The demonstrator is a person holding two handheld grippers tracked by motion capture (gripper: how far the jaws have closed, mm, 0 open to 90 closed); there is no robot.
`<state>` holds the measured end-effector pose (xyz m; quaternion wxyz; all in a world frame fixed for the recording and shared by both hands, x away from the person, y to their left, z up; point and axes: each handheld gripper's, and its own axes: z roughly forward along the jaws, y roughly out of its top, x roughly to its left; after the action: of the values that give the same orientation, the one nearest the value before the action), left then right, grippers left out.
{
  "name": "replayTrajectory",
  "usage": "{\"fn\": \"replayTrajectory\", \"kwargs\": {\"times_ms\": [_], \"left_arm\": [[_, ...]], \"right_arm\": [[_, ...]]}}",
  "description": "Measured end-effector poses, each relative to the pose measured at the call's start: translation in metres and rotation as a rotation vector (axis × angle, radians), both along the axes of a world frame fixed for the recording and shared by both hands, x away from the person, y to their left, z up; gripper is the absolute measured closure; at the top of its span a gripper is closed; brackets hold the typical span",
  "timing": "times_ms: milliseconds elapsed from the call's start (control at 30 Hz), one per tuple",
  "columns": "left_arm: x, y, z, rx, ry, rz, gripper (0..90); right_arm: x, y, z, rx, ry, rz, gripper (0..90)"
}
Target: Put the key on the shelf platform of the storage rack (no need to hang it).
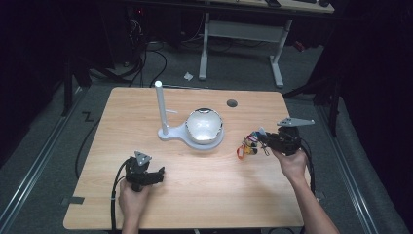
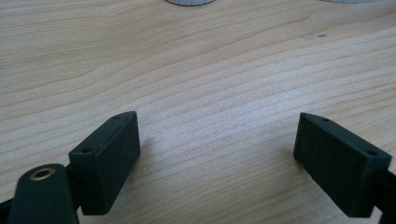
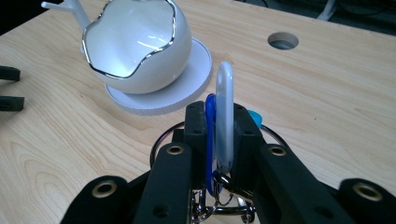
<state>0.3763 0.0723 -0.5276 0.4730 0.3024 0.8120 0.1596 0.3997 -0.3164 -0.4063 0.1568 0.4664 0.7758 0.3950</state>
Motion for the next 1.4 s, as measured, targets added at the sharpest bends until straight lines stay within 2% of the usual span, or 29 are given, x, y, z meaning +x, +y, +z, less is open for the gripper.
{"fn": "replayTrajectory", "kwargs": {"times_ms": [700, 1400], "left_arm": [[0.000, 0.000, 0.000, -0.001, 0.000, 0.000, 15.0], [0.000, 0.000, 0.000, 0.000, 0.000, 0.000, 15.0]], "right_arm": [[-0.006, 0.012, 0.041, 0.024, -0.080, 0.089, 80.7], [-0.002, 0.027, 0.064, 0.038, -0.097, 0.147, 81.0]]}}
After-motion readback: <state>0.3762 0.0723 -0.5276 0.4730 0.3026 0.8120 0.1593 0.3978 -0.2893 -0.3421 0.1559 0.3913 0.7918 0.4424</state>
